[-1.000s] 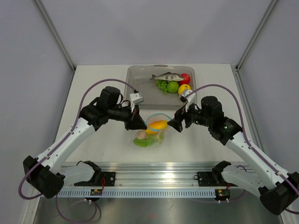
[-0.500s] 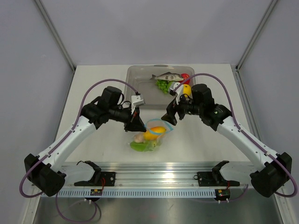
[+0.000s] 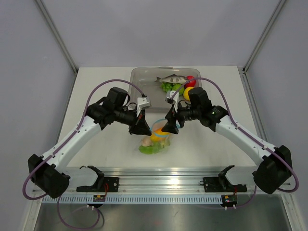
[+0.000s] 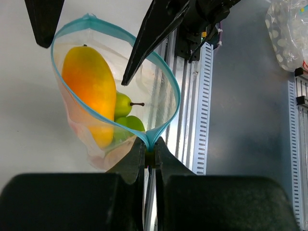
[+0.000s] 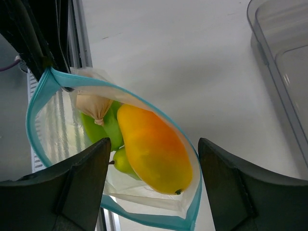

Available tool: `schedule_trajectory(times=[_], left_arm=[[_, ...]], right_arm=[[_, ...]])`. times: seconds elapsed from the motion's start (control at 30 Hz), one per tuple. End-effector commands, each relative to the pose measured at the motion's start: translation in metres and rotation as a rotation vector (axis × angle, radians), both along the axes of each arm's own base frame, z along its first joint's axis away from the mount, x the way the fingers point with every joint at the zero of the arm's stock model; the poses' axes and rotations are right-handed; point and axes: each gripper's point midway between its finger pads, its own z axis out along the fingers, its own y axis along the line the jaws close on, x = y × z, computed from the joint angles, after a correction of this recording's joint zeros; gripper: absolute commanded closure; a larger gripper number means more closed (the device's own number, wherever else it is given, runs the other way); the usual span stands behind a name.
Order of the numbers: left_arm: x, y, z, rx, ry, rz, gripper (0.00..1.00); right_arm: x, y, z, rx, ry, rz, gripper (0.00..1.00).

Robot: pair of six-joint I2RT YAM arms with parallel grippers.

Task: Place the food in the zip-top bag and seal the zipper
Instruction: Adjust the zipper food storage bag at the center of the board.

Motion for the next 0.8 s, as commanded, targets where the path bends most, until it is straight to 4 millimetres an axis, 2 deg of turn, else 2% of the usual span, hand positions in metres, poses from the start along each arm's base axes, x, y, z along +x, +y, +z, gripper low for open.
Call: schedule_trajectory(times=[0.0, 0.17, 0.3, 0.33, 0.37, 0.43, 0.47, 0.5, 0.53, 0.57, 0.77], left_arm=[[-0.0005, -0.0071, 0.0268, -0.078, -0.07, -0.061, 1.0], [-0.0011, -0.0054, 0.0243, -0.062, -0.062, -0.058, 1.0], [-0.0026, -0.0046, 0.0252, -0.06, -0.067, -0.062, 1.0], [-0.0023, -0.0042, 0.025, -0.059, -0.067, -0.061, 1.0], [-0.0018, -0.004, 0.024, -0.055, -0.068, -0.058, 1.0], [-0.0023, -0.004, 0.0239, -0.058, -0.068, -0.06, 1.0], [-0.0023, -0.0041, 0.0231, -0.056, -0.064, -0.059, 1.0], [-0.0023, -0.0042, 0.0224, -0.058, -0.065, -0.061, 1.0], [-0.0024, -0.0044, 0.0231, -0.059, -0.065, -0.062, 1.0], [-0.0028, -0.0045, 0.0216, -0.057, -0.062, -0.062, 1.0], [0.0008, -0.0039, 0.0205, -0.043, -0.06, -0.04, 1.0]], right_arm=[[0.0011, 0.0161, 0.0132, 0.034, -0.053, 0.05, 0.2], [0.0056, 0.0223, 0.0138, -0.003, -0.08, 0.035, 0.21], [0.0056, 0.0224, 0.0148, -0.029, -0.097, 0.025, 0.29], [0.0057, 0.0229, 0.016, -0.025, -0.103, 0.025, 0.35], [0.0048, 0.0233, 0.0174, -0.022, -0.109, 0.027, 0.49], [0.0062, 0.0238, 0.0177, -0.021, -0.11, 0.021, 0.63], [0.0058, 0.0233, 0.0165, -0.024, -0.105, 0.019, 0.73], [0.0067, 0.0238, 0.0161, -0.025, -0.102, 0.017, 0.91], [0.0067, 0.0238, 0.0156, -0.027, -0.1, 0.017, 0.97], [0.0053, 0.0237, 0.0147, -0.03, -0.095, 0.02, 1.0], [0.0017, 0.0201, 0.0125, -0.023, -0.098, 0.006, 1.0]])
